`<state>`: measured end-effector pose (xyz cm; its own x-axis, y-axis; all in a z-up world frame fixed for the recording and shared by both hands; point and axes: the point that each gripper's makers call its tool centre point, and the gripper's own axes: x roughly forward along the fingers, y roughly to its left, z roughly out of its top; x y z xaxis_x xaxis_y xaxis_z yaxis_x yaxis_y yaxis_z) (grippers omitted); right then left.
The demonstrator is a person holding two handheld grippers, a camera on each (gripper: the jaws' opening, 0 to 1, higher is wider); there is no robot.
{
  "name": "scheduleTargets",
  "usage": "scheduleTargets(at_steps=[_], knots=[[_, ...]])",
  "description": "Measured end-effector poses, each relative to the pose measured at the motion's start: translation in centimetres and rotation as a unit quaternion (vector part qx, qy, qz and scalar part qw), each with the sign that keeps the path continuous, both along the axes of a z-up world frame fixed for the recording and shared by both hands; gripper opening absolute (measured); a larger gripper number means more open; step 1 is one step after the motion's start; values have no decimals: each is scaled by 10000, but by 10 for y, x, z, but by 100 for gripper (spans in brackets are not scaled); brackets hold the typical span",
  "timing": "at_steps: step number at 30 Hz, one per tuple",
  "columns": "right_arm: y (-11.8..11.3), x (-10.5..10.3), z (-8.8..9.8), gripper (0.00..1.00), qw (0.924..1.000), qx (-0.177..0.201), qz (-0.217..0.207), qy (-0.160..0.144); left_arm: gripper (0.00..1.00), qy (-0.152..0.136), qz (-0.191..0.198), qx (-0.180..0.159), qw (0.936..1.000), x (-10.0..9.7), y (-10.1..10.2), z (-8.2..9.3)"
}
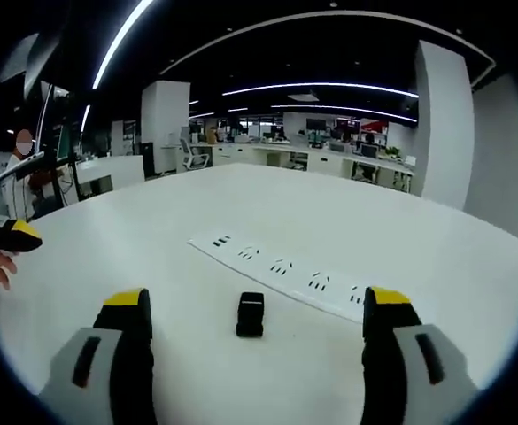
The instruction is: Snap the two parts of the plastic buckle together until the buckle closes and remains connected.
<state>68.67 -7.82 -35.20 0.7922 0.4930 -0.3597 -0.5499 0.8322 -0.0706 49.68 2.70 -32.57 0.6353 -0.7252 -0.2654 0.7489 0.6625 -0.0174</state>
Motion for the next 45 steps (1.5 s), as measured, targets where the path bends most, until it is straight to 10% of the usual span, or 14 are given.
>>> scheduleTargets(at_steps=[15, 33, 45], knots=[[2, -8, 35, 100, 9980, -76, -82, -629, 99, 46, 59, -19, 10000, 6, 2, -6], [-31, -76, 39, 89, 9965, -186, -470, -669, 99, 54, 32, 39, 10000, 3, 0, -9], [-37, -91, 35, 100, 9974, -18, -533, -491, 99, 159, 297, -195, 9992, 0, 14, -2]])
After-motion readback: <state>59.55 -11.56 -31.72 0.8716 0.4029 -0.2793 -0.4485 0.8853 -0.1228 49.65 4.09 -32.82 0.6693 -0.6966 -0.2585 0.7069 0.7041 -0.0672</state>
